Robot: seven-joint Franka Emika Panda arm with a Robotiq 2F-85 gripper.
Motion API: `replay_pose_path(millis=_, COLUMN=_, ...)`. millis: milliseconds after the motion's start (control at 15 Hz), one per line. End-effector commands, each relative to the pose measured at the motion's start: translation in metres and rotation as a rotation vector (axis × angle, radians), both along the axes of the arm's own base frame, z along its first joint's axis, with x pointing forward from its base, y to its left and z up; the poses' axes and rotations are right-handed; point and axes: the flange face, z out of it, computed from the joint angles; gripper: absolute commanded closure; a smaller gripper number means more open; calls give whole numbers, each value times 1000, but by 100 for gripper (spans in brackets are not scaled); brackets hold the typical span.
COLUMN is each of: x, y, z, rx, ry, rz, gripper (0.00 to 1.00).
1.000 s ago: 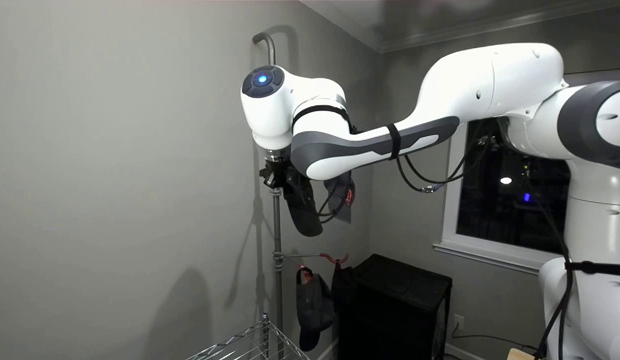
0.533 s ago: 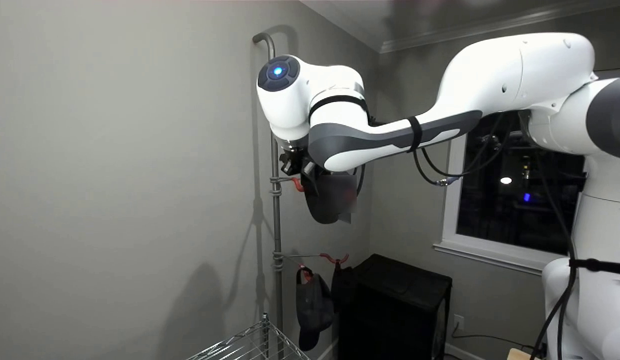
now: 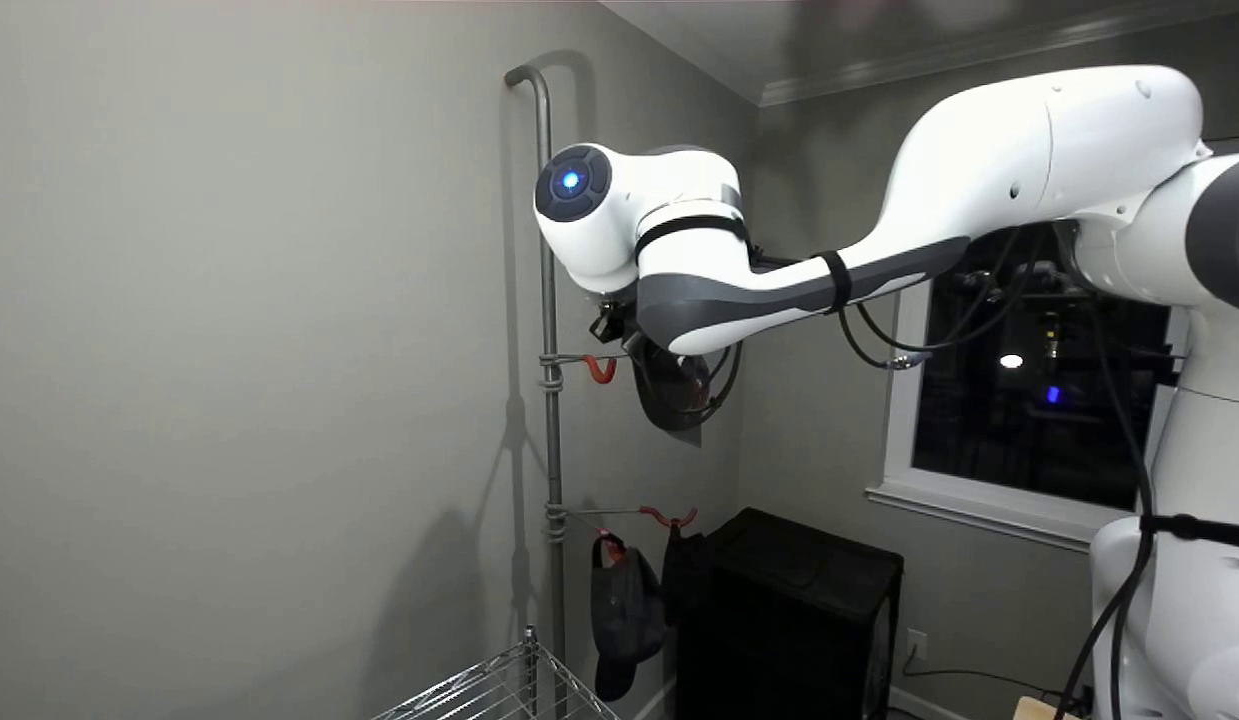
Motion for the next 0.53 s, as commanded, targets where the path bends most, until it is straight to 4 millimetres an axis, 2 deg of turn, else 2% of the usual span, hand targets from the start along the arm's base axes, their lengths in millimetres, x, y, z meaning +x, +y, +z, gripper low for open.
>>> replay_pose_path(millis=0, x=7, y=-22, z=-14, rx=-18, ry=-6, rz=-32, gripper=96)
replay_pose_path(millis=200, x=17, y=-36, z=-33, rx=-13, ry=37, rz=-30, gripper=96)
replay_pose_path(millis=467, x=24, y=-40, z=-68, rx=-11, ry=100, rz=35, gripper=96)
